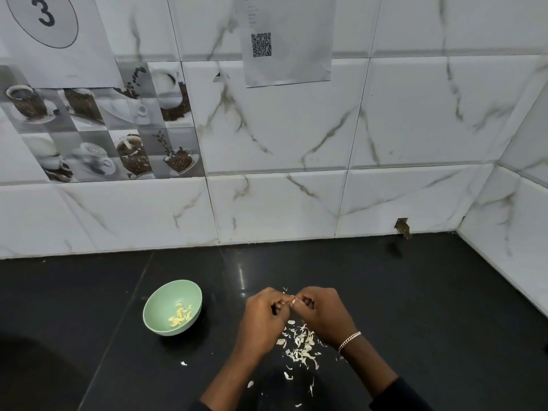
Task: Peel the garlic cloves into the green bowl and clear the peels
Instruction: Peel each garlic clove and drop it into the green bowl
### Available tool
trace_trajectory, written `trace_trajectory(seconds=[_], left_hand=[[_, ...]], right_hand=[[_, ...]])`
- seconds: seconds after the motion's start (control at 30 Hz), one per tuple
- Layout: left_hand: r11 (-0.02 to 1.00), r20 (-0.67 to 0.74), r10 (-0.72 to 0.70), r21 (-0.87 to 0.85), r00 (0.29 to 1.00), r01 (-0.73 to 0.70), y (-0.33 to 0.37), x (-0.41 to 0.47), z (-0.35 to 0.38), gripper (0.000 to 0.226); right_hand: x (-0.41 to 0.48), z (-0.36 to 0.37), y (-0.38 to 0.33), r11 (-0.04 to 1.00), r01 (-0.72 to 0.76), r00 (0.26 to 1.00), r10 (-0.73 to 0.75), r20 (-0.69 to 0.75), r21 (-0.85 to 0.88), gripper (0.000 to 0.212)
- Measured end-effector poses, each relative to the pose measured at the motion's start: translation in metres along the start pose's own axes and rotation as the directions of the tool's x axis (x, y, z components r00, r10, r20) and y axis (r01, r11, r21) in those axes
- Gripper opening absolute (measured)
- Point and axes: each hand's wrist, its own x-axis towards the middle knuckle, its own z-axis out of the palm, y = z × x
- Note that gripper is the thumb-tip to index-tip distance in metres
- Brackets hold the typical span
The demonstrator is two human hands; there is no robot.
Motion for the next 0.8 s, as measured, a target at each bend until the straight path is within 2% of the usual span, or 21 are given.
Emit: trace_trajectory(seconds=[0.23,0.37,0.5,0.6,0.67,0.73,0.8], left_hand=[[0.998,-0.010,-0.013,-0.063,1.000,0.013,0.0007,-0.0015,0.0013,0.017],[0.978,-0.012,-0.085,-0.194,0.996,0.081,0.0014,-0.0033,0.0038,0.018],[0.857,0.061,-0.174,-0.482,0.983,0.182,0.0061,-0.0031,0.0025,0.009],[0.753,0.103,-0.216,-0.616,0.971,0.233,0.0083,-0.0011,0.0039,0.009],[0.756,0.107,-0.197,-0.616,0.975,0.220,0.0068,0.0013,0.0035,0.017],[0.801,0.122,-0.133,-0.571,0.984,0.180,0.0058,0.0035,0.0016,0.028],[0.832,0.153,-0.083,-0.533,0.985,0.153,0.0060,0.0057,-0.0004,0.026]], right_hand=[[-0.0035,-0.0033,-0.0063,0.983,-0.108,0.994,0.106,0.021,0.151,0.024],[-0.0048,-0.0021,-0.0093,0.954,-0.140,0.989,0.149,-0.014,0.264,0.025],[-0.0014,-0.0015,-0.0080,0.886,-0.155,0.983,0.181,-0.018,0.438,0.024],[0.0012,-0.0015,-0.0054,0.833,-0.162,0.980,0.201,-0.015,0.529,0.022],[0.0023,-0.0029,-0.0056,0.818,-0.168,0.979,0.202,-0.001,0.550,0.021],[0.0023,-0.0052,-0.0061,0.816,-0.166,0.982,0.191,0.013,0.553,0.022],[0.0029,-0.0068,-0.0067,0.822,-0.160,0.984,0.177,0.022,0.547,0.024]])
